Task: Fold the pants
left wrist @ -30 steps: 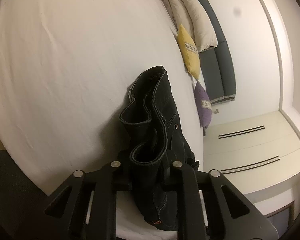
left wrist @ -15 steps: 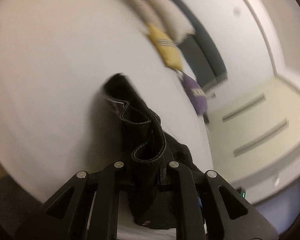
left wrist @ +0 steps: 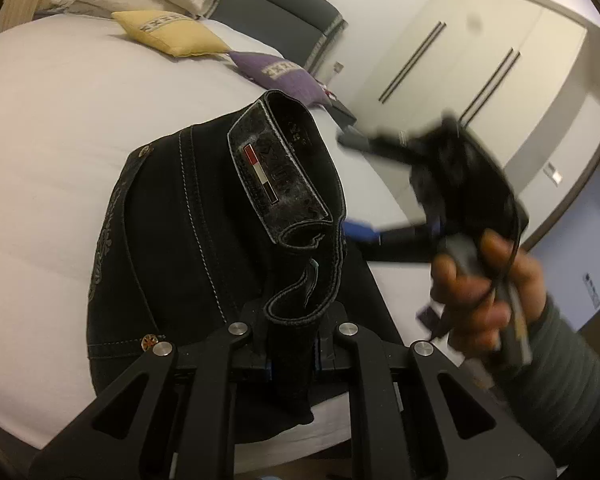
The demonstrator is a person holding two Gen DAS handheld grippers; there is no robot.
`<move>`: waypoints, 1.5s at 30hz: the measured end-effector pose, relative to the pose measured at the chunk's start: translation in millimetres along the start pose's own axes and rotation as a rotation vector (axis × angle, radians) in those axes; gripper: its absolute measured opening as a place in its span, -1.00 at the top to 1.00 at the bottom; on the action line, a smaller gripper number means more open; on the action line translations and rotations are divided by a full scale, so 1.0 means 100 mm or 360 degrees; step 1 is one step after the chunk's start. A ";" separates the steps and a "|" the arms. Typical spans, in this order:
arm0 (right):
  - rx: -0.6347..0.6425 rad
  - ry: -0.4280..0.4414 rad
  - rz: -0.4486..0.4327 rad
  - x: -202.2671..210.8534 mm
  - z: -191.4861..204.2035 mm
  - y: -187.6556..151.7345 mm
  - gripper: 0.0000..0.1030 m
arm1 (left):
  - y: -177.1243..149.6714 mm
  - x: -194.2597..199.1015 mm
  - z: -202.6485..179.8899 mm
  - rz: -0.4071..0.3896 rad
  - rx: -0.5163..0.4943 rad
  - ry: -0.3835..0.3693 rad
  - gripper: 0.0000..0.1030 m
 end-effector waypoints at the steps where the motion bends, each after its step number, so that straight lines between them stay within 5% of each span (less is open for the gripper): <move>1: 0.0006 0.0001 0.0008 -0.01 0.02 0.02 -0.66 | 0.02 -0.03 -0.01 0.0004 -0.0016 0.0009 0.79; 13: 0.0207 -0.0182 0.0198 -0.35 0.29 0.00 -0.68 | -0.05 -0.22 -0.56 0.0100 -0.0452 0.0191 0.79; 17: 0.0336 -0.0419 0.0238 -0.39 0.19 -0.02 0.07 | -0.04 -0.38 -0.72 0.0133 -0.0617 0.0270 0.79; 18: 0.0326 -0.0431 0.0227 -0.36 0.15 0.00 0.38 | -0.10 -0.39 -0.79 0.0137 -0.0662 0.0287 0.79; 21: 0.0284 -0.0419 0.0185 -0.20 0.03 0.05 0.63 | -0.11 -0.49 -0.91 0.0141 -0.0738 0.0283 0.78; 32: 0.0286 -0.0394 0.0078 0.37 -0.21 0.19 0.68 | -0.06 -1.06 -1.52 0.0224 -0.0932 0.0213 0.78; 45: 0.0115 -0.0399 0.0026 0.54 -0.89 0.38 0.68 | -0.33 -1.83 -1.86 0.0411 -0.0985 0.0191 0.77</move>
Point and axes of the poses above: each gripper's, at about its wrist camera, not at the fingertips, and x roughly against the way its jaws point, z to its left, y to its top, the point moved 5 cm from there along -x, roughly the way its jaws point, and after that the axes turned 10 degrees about -x, right-handed, at the moved point
